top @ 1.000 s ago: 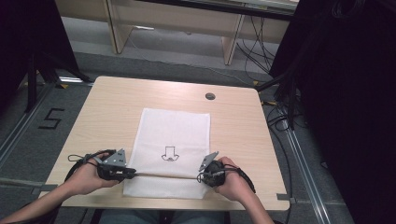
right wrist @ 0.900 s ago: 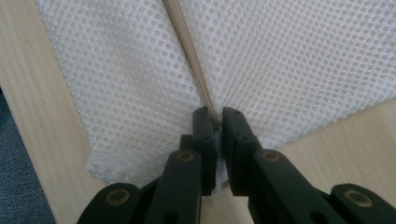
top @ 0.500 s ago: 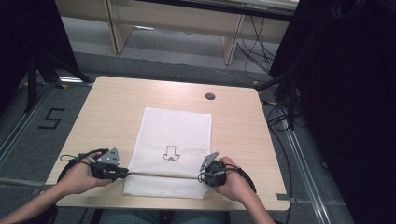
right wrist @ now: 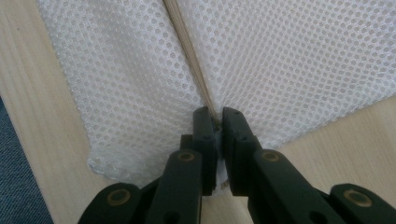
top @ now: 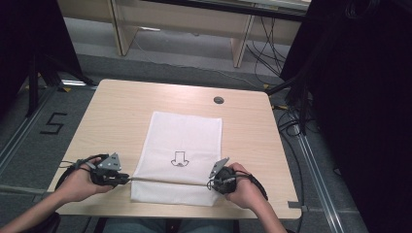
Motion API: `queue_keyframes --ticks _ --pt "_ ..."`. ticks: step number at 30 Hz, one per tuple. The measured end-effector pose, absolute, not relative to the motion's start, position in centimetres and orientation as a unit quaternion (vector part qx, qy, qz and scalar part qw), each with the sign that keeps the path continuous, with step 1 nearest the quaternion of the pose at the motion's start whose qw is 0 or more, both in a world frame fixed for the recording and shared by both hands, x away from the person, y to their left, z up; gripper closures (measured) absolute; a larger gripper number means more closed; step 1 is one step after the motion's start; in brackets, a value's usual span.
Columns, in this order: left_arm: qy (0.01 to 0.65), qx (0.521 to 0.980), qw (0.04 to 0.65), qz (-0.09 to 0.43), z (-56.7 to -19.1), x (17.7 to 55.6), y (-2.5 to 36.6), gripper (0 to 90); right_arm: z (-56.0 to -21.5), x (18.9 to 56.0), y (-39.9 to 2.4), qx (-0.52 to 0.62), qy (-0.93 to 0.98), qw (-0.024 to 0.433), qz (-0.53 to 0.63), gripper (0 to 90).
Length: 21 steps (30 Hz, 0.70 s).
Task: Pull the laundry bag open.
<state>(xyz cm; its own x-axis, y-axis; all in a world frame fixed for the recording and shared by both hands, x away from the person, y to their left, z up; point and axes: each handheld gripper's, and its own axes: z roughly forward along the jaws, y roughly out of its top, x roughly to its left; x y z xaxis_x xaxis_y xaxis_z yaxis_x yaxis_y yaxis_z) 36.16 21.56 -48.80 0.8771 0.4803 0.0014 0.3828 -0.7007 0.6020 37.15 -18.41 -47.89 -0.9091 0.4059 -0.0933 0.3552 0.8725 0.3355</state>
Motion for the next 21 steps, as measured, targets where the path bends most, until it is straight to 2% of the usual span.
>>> queue_keyframes --ticks 10,19,21 --pt "0.223 0.925 0.296 0.081 -48.82 36.46 21.65 81.9 -47.93 37.12 -18.49 0.207 0.962 0.077 0.163 83.6" --pt "0.264 0.902 0.331 0.077 -48.91 36.37 21.54 80.3 -47.86 36.94 -18.56 0.236 0.955 0.057 0.172 69.0" --pt "0.269 0.9 0.336 0.072 -48.72 36.48 21.69 73.8 -47.79 37.1 -18.77 0.236 0.952 0.061 0.186 63.3"
